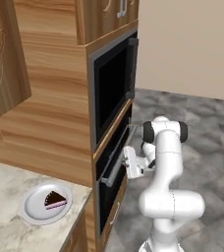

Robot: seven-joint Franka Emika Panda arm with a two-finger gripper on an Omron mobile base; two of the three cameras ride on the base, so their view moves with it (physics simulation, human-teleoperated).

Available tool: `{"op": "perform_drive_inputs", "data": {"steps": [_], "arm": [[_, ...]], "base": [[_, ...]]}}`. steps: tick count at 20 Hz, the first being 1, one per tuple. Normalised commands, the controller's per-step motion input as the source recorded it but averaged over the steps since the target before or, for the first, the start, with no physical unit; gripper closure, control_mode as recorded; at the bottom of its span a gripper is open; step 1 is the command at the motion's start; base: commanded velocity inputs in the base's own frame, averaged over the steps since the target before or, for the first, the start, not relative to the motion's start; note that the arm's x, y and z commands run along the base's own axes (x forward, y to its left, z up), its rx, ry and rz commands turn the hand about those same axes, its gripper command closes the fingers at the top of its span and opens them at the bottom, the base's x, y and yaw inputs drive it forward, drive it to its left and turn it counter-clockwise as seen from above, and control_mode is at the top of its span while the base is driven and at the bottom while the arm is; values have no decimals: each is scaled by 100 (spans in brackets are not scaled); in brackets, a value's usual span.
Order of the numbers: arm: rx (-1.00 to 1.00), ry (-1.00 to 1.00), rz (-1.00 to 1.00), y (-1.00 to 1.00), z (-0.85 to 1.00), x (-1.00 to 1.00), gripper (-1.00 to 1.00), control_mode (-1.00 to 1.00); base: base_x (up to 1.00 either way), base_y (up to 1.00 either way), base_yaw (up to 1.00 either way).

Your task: Take the baked cake out of the oven and place it on the plate for cooling. Then close the oven door.

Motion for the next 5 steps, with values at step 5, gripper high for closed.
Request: {"op": "perform_drive_inputs", "data": {"steps": [5], "arm": [[46, 23, 15, 96, -11, 0, 100, -100]], "base": [[0, 0, 0]]}}
